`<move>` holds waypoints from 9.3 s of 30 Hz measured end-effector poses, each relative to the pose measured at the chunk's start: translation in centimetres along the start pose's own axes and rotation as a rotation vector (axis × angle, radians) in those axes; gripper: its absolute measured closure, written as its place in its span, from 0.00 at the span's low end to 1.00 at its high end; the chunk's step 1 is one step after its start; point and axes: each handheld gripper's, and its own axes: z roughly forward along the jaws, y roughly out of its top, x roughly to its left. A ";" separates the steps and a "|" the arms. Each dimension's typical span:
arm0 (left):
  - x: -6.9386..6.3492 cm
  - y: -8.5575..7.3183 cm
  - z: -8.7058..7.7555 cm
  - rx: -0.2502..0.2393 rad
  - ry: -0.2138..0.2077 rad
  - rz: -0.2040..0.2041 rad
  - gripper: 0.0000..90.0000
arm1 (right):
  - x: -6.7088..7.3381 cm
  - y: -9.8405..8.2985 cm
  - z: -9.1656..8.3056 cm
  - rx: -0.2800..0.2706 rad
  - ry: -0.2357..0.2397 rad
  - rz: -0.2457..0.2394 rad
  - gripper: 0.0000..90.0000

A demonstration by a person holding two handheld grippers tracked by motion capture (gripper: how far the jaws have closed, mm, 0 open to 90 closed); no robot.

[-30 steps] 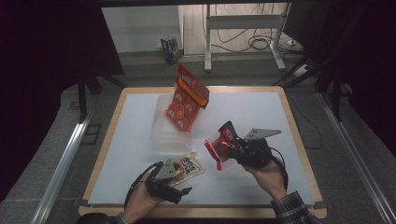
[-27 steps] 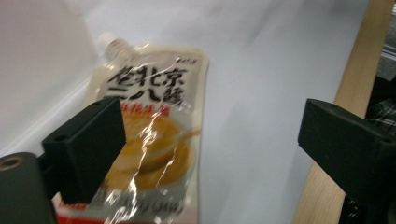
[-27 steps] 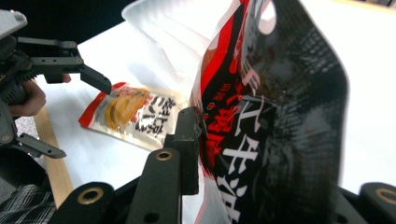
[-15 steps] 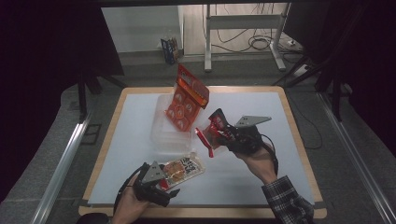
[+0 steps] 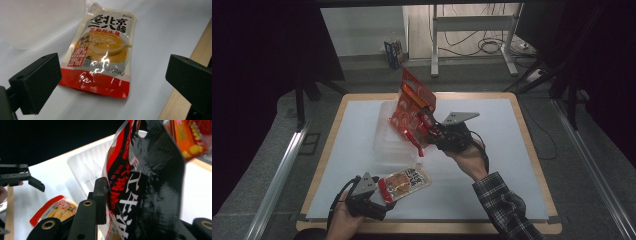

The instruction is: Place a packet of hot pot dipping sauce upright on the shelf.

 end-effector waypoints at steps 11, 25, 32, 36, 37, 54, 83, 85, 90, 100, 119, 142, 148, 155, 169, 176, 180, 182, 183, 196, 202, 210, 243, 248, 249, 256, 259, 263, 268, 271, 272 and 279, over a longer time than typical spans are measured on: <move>0.2 -0.2 -0.3 -0.001 0.013 -0.009 0.00 | 0.9 1.7 3.5 0.007 0.012 -0.077 0.79; 0.2 -0.2 -0.3 0.002 0.014 -0.005 0.00 | 2.3 1.7 7.1 0.056 0.058 -0.130 0.79; 0.2 -0.2 -0.3 0.004 0.015 -0.006 0.00 | 2.4 1.2 8.0 0.078 0.072 -0.129 0.79; 0.2 -0.2 -0.3 0.004 0.015 -0.006 0.00 | 2.4 1.1 8.3 0.084 0.101 -0.124 0.77; 0.2 -0.2 -0.3 0.004 0.015 -0.005 0.00 | 2.5 1.1 8.4 0.090 0.104 -0.126 0.77; 0.3 -0.3 -0.2 0.013 0.015 -0.005 0.00 | 2.7 1.0 8.9 0.119 0.111 -0.137 0.56; 0.1 -0.2 -0.2 0.030 0.020 0.016 0.02 | 3.2 -1.5 5.3 0.130 0.074 -0.096 0.02; 0.1 -0.2 -0.3 0.030 0.022 0.015 0.02 | 3.1 -1.8 4.9 0.134 0.069 -0.091 0.01; 0.2 -0.2 -0.4 0.035 0.030 0.018 0.02 | 2.8 -2.7 4.1 0.144 0.058 -0.062 0.00; 0.2 -0.2 -0.6 0.033 0.016 0.024 0.03 | 2.8 -4.1 3.0 0.167 0.044 -0.032 0.00; 0.8 -0.2 -1.0 0.014 0.021 0.045 0.26 | 3.6 -6.5 0.0 0.151 0.029 -0.023 0.00; 3.3 -0.3 1.3 0.052 -0.065 0.001 1.00 | 4.0 -9.2 1.4 0.208 0.028 0.000 0.00; 3.2 -0.4 2.0 0.057 -0.084 -0.008 1.00 | 4.1 -9.3 1.9 0.222 0.031 -0.001 0.00; 2.9 -0.6 2.4 0.083 -0.059 0.007 1.00 | 4.3 -9.5 2.4 0.236 0.036 0.000 0.00; 3.4 -1.0 2.5 0.111 -0.059 -0.054 1.00 | 4.5 -9.9 4.5 0.277 0.077 0.024 0.00; 3.5 -1.1 2.5 0.109 -0.063 -0.065 1.00 | 4.7 -10.2 6.2 0.290 0.103 0.055 0.00; 3.6 -1.2 2.4 0.108 -0.066 -0.082 1.00 | 4.9 -10.3 6.8 0.286 0.103 0.067 0.00; 3.6 -1.2 2.4 0.109 -0.068 -0.085 1.00 | 4.9 -10.2 6.9 0.278 0.112 0.083 0.00; 3.6 -1.2 2.4 0.108 -0.069 -0.086 1.00 | 4.9 -10.2 7.0 0.271 0.116 0.098 0.00; 3.6 -1.2 2.4 0.103 -0.068 -0.088 1.00 | 4.6 -9.4 8.0 0.253 0.193 0.211 0.00; 3.5 -1.2 2.4 0.106 -0.066 -0.083 1.00 | 4.3 -9.1 8.5 0.254 0.230 0.272 0.03; 3.6 -1.2 2.4 0.106 -0.072 -0.079 1.00 | 4.2 -8.6 8.2 0.238 0.237 0.337 0.25; 2.5 -0.5 0.6 -0.006 -0.069 -0.034 0.30 | 5.7 -4.8 1.2 0.125 0.150 0.076 0.97; 2.5 -0.5 0.5 -0.007 -0.051 -0.024 0.21 | 5.3 -4.5 -0.3 0.124 0.126 0.065 0.97; 2.5 -0.5 0.5 -0.007 -0.047 -0.023 0.20 | 5.2 -4.4 -0.6 0.123 0.120 0.064 0.97; 2.6 -0.5 0.6 0.001 -0.027 -0.019 0.14 | 4.0 -3.6 -2.8 0.104 0.065 0.054 0.98; 2.6 -0.5 0.7 0.000 -0.021 -0.018 0.11 | 3.4 -2.9 -3.5 0.095 0.032 0.044 0.98; 2.6 -0.5 0.7 0.007 -0.015 -0.023 0.10 | 2.8 -2.4 -4.0 0.084 0.024 0.047 0.98; 2.6 -0.6 0.7 0.009 -0.019 -0.026 0.09 | 2.2 -1.6 -5.3 0.058 0.000 0.044 0.98; 2.6 -0.5 0.8 0.014 -0.015 -0.024 0.09 | 1.9 -1.2 -5.8 0.038 -0.012 0.049 0.98; 2.6 -0.5 0.8 0.015 -0.015 -0.024 0.09 | 1.8 -1.1 -5.8 0.031 -0.014 0.048 0.98; 2.6 -0.6 1.0 0.037 -0.015 -0.015 0.08 | 0.8 0.3 -5.3 -0.016 -0.013 0.048 0.98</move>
